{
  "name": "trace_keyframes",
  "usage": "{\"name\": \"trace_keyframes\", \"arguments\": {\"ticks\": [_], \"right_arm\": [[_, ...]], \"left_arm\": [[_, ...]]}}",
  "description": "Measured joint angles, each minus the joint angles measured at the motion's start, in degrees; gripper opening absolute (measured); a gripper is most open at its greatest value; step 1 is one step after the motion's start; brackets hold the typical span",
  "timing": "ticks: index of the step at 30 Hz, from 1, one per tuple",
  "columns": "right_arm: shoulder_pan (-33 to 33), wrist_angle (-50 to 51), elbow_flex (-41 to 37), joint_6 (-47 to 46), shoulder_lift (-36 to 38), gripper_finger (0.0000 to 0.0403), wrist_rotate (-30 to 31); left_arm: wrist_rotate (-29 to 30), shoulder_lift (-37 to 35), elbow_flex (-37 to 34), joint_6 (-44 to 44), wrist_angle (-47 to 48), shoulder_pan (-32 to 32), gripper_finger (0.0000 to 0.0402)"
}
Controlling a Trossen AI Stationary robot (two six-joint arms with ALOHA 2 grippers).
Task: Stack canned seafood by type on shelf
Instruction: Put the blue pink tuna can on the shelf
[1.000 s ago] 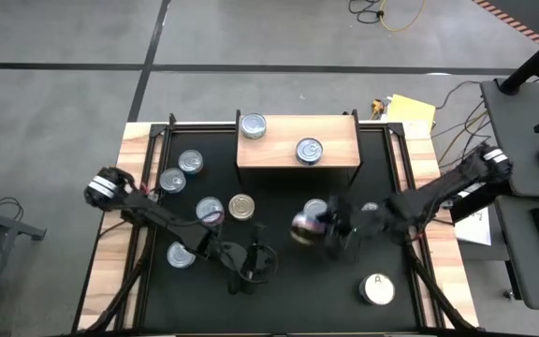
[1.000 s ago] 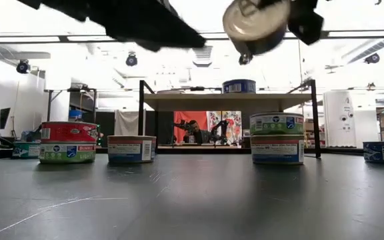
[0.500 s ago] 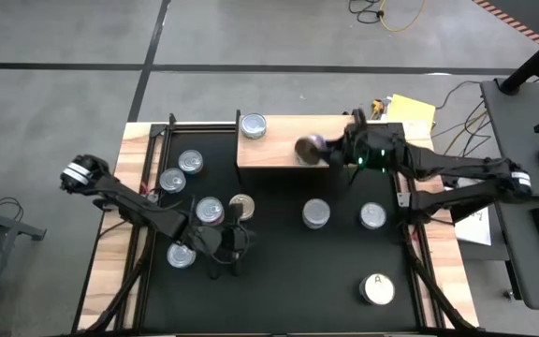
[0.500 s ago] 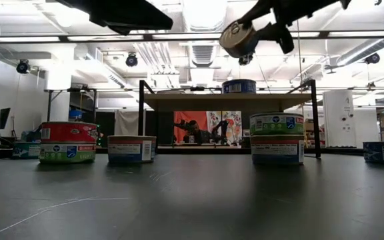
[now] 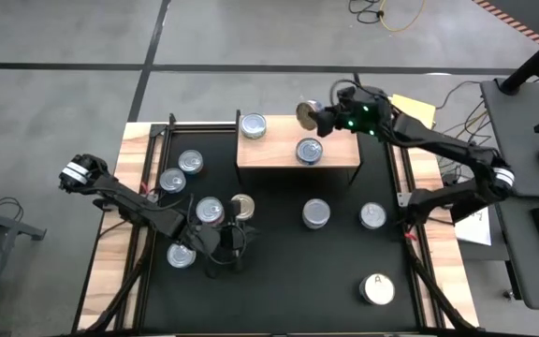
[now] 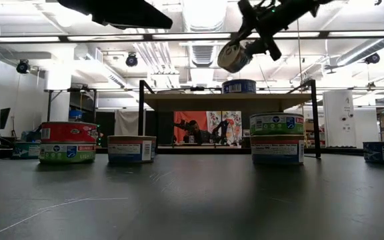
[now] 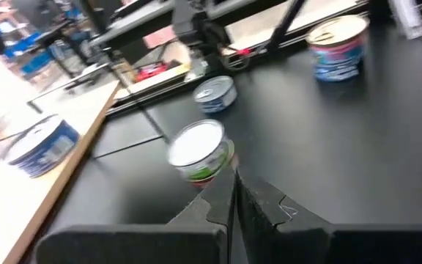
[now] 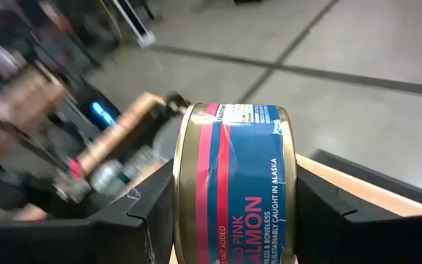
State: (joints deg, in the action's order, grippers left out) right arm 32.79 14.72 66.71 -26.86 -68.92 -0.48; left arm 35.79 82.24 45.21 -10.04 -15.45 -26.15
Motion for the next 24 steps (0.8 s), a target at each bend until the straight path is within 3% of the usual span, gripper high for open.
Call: {"name": "trace_keyframes", "arguments": {"ticks": [12,19,24], "right_arm": [[3.23,28.23,20.49,10.21,-10.47,0.0189,-0.60],[6.67,36.65,22.18,11.07,-11.57,0.0189,-1.89],[9.20,37.33,20.72,10.96,-11.77,0.0189,-1.54]], "left_arm": [[1.27,0.00,0.00,0.01,1.10,0.00,0.0000],[1.49,0.02,-0.02,-1.55,1.49,0.00,0.0000],[4.38,0.02,-0.02,-1.25,1.47,-0.02,0.0000]]}}
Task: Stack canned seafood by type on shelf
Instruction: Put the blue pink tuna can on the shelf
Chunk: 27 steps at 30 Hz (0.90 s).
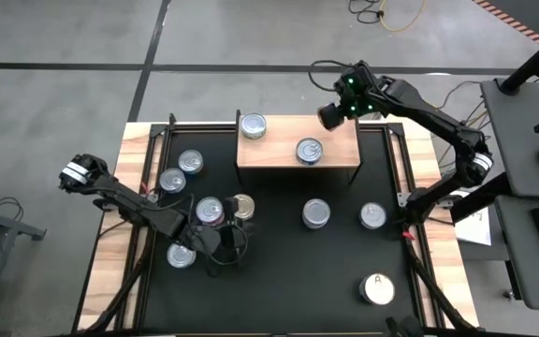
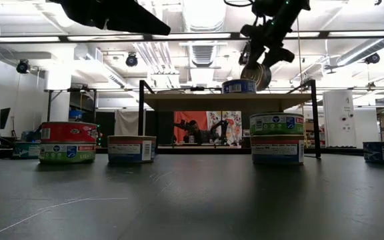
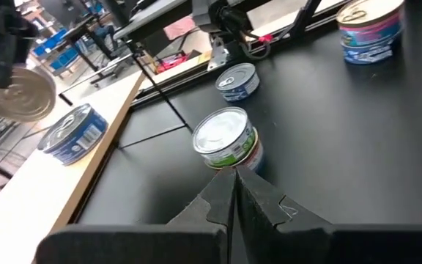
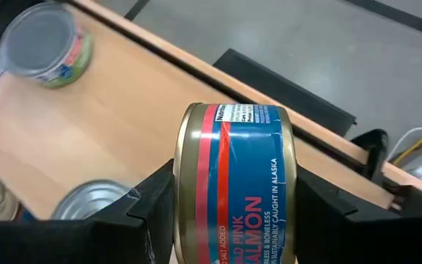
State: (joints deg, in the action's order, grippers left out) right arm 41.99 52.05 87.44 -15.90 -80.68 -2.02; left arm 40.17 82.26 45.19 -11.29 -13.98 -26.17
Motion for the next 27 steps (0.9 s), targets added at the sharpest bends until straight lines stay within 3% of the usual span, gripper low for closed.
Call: {"name": "trace_keyframes", "arguments": {"ticks": [18,27], "right_arm": [[1.93,-3.73,-0.21,-3.68,-5.46,0.0189,-9.63],[1.93,-3.60,-0.22,-2.95,-7.06,0.0189,-9.99]], "left_arm": [[1.40,0.02,0.00,4.64,0.03,0.02,0.0000],[1.41,0.02,0.00,6.32,0.43,0.02,0.0000]]}}
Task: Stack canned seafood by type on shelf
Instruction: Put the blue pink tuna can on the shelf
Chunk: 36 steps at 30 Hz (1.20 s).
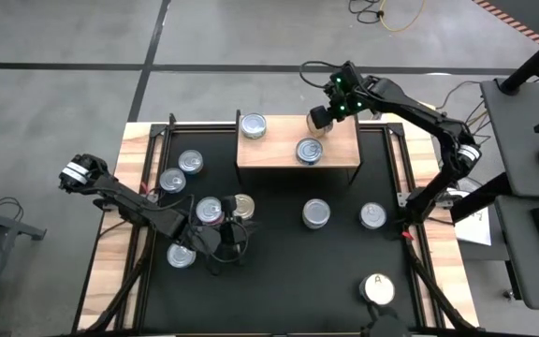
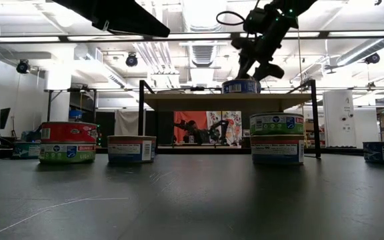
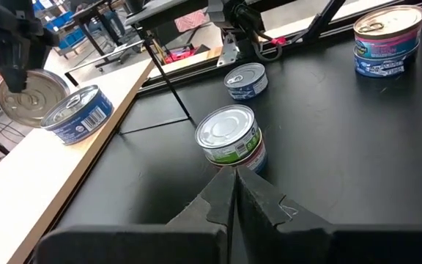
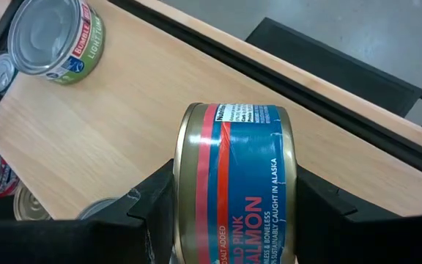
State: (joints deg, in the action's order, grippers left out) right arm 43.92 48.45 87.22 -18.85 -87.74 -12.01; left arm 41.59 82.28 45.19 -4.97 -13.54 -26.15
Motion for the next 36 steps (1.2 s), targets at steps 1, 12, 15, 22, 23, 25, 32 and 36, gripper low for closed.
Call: {"name": "trace_keyframes", "arguments": {"ticks": [1,12,15,22,23,25,32,36], "right_arm": [[0.00,-0.03,0.00,-0.01,-0.11,0.0189,-0.02],[0.00,-0.13,0.01,-0.67,-0.33,0.0189,0.03],[0.00,0.09,0.00,-1.15,-0.28,0.0209,0.04],[0.00,1.01,0.00,-1.75,-0.26,0.0263,0.54],[-0.01,1.06,0.00,-1.99,-0.26,0.0263,1.13],[-0.02,1.20,0.00,-2.29,-0.21,0.0259,2.54],[0.00,1.27,0.00,-2.16,-0.05,0.0226,3.19],[0.00,1.22,0.00,-2.14,0.04,0.0203,3.19]], "left_arm": [[0.00,0.00,0.00,0.00,-0.01,0.00,0.0000],[0.00,0.00,0.00,0.15,-0.02,0.00,0.0000],[0.00,0.00,0.00,0.15,-0.02,0.00,0.0000],[-0.02,0.02,0.00,0.15,0.03,-0.02,0.0000],[-0.02,0.02,0.00,0.15,0.07,0.00,0.0000],[-0.02,0.00,0.00,0.24,0.30,0.00,0.0000],[-0.05,0.02,0.00,1.65,1.64,-0.01,0.0000],[-0.05,0.02,0.00,1.68,1.64,0.00,0.0000]]}}
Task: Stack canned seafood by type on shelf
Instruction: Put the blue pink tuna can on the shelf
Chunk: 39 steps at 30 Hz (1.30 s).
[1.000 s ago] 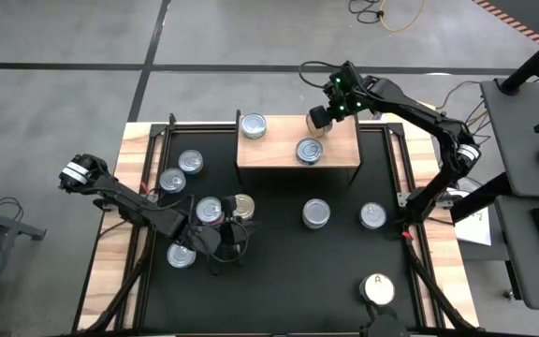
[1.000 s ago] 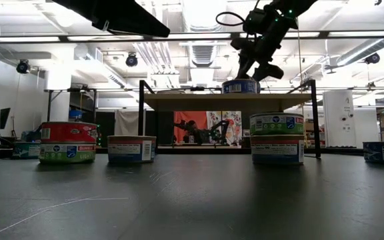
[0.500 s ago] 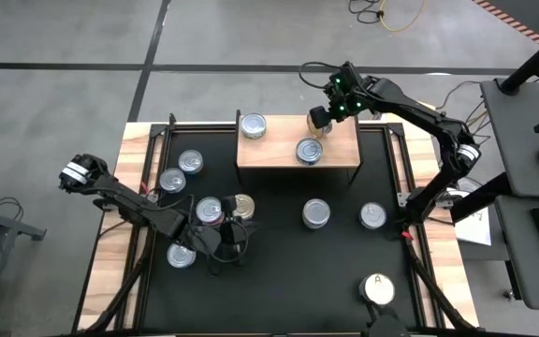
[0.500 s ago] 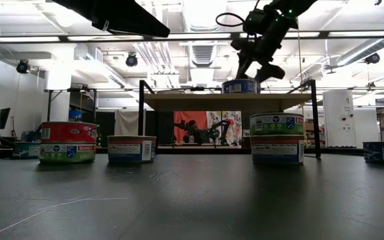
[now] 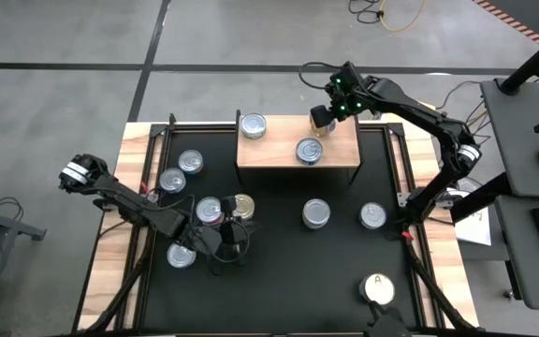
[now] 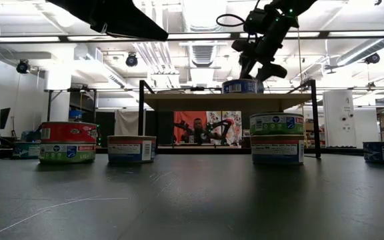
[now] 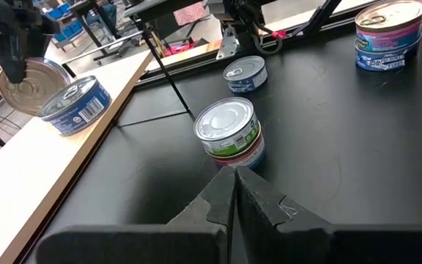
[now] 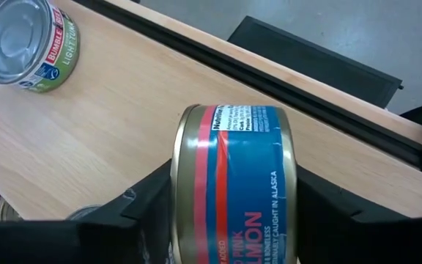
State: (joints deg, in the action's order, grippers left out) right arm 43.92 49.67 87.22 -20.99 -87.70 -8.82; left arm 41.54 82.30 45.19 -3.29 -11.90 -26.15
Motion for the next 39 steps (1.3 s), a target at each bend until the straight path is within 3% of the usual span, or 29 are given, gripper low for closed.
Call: {"name": "trace_keyframes", "arguments": {"ticks": [8,13,19,39], "right_arm": [[0.75,2.53,0.58,1.49,0.25,0.0191,-0.14],[2.11,6.24,0.68,1.25,0.37,0.0222,-0.03],[2.25,5.39,0.66,1.46,0.42,0.0185,0.04],[2.25,3.23,0.63,2.07,1.03,0.0185,-4.95]], "left_arm": [[-0.02,0.00,0.00,0.00,0.03,-0.01,0.0000],[-0.02,0.00,0.00,0.00,0.06,-0.02,0.0000],[-0.04,0.00,0.00,0.02,0.07,0.00,0.0000],[-0.24,0.00,0.00,1.11,0.07,0.00,0.0000]]}}
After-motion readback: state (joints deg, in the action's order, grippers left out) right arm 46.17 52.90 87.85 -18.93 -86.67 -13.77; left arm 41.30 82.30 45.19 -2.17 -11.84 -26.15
